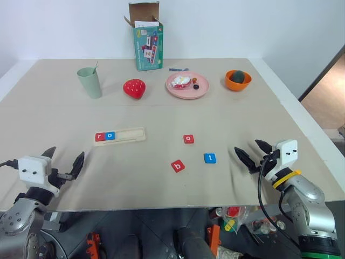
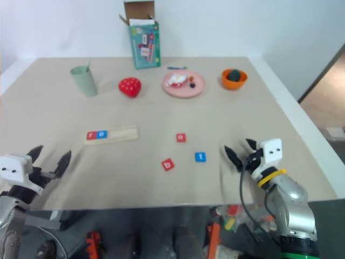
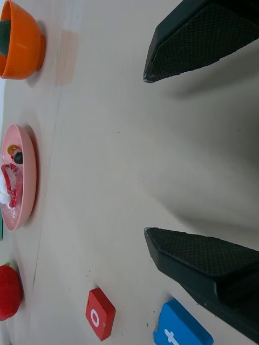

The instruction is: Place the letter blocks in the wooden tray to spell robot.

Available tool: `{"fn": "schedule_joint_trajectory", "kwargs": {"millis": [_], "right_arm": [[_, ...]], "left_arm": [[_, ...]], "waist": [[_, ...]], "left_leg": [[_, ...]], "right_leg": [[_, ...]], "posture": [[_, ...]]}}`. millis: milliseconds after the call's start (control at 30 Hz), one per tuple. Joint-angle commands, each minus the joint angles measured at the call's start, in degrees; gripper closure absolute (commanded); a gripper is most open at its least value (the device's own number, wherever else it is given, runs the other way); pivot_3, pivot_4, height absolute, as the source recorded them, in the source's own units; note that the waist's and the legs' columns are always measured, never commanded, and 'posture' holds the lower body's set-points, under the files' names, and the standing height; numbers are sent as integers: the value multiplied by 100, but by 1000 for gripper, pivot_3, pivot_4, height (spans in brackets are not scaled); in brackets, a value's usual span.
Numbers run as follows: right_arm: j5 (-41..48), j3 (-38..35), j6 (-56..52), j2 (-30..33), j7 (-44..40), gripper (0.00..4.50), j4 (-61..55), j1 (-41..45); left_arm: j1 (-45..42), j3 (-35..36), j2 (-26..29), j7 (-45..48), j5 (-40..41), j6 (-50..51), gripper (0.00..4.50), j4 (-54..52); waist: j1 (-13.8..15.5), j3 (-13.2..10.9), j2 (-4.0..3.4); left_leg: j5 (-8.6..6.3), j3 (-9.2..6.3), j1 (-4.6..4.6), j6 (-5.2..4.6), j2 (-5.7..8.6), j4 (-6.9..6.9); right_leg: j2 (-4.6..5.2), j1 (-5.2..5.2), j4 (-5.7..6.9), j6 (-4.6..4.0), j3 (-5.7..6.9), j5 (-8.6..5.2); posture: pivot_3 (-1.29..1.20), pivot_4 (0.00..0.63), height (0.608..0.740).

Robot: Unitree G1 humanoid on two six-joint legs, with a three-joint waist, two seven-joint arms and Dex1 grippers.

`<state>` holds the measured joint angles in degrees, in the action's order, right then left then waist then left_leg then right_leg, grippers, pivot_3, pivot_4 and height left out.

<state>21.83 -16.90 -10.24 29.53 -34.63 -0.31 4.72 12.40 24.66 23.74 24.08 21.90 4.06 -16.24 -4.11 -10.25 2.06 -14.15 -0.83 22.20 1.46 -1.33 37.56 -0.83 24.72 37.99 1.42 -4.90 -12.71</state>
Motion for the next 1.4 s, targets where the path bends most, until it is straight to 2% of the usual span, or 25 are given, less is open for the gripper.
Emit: {"fn": "schedule_joint_trajectory", "kwargs": {"millis": [33, 200, 467, 567, 700, 800, 967, 1200, 1400], "right_arm": [[124, -79, -85, 198, -201, 56, -25, 168], [50, -3, -45, 320, -373, 56, 20, 213], [28, 66, 19, 340, -562, 56, 115, 262], [33, 208, 49, 445, -893, 56, 159, 321], [266, 472, -250, 602, -1475, 56, 68, 580], [213, 952, -275, 583, -1914, 56, 68, 1264], [26, 1349, -133, 345, -1922, 56, 202, 1942], [-27, 1644, -106, 51, -1937, 56, 171, 2450], [196, 1865, -357, 29, -2400, 56, -77, 2601]], "left_arm": [[-129, 136, 169, 130, 283, 186, 0, -92], [-193, 72, 324, 423, 766, 735, 0, -239], [-230, -11, 674, 844, 855, 1062, 0, -180], [-336, -245, 994, 1152, 725, 1148, 0, -223], [-894, -782, 1678, 1824, 576, 1311, 0, -149], [-2258, -1739, 2353, 2997, 172, 1129, 0, 533], [-3654, -2628, 2519, 3984, -340, 950, 0, 1965], [-5385, -3252, 2197, 4914, -980, 384, 0, 4296], [-6217, -3684, 1912, 5656, -1534, -33, 0, 5656]], "waist": [[0, 0, 0], [-2, -1, -1], [-3, -1, -1], [-3, -1, -1], [-2, -3, 0], [0, -12, -4], [-31, -16, -9], [20, -18, -11], [47, -18, -11]], "left_leg": [[0, 0, 0, 0, 0, 0], [1, 4, -4, -1, 0, 0], [-1, 8, 5, -1, -4, -4], [-1, 8, 5, -1, -4, -3], [1, 10, 3, -1, -4, -1], [5, 12, 1, -2, -1, 1], [16, 16, 6, -9, 0, -7], [6, -16, 68, -23, -21, -8], [6, -22, 77, -24, -11, 0]], "right_leg": [[0, 0, 0, 0, 0, 0], [-1, -2, 0, -2, -1, 0], [-4, 13, 0, 16, -2, 10], [-4, 13, 1, 11, -3, 8], [-5, 12, 1, -3, -3, 4], [-8, 11, 3, -3, -5, 6], [-13, 18, 2, 19, -11, 31], [-36, 68, 7, -10, 14, 32], [-26, 65, 5, -8, 20, 31]], "posture": [[0, 150, 740], [0, 150, 740], [0, 150, 740], [0, 150, 740], [0, 150, 740], [0, 150, 740], [0, 150, 740], [0, 150, 740], [0, 150, 740]]}}
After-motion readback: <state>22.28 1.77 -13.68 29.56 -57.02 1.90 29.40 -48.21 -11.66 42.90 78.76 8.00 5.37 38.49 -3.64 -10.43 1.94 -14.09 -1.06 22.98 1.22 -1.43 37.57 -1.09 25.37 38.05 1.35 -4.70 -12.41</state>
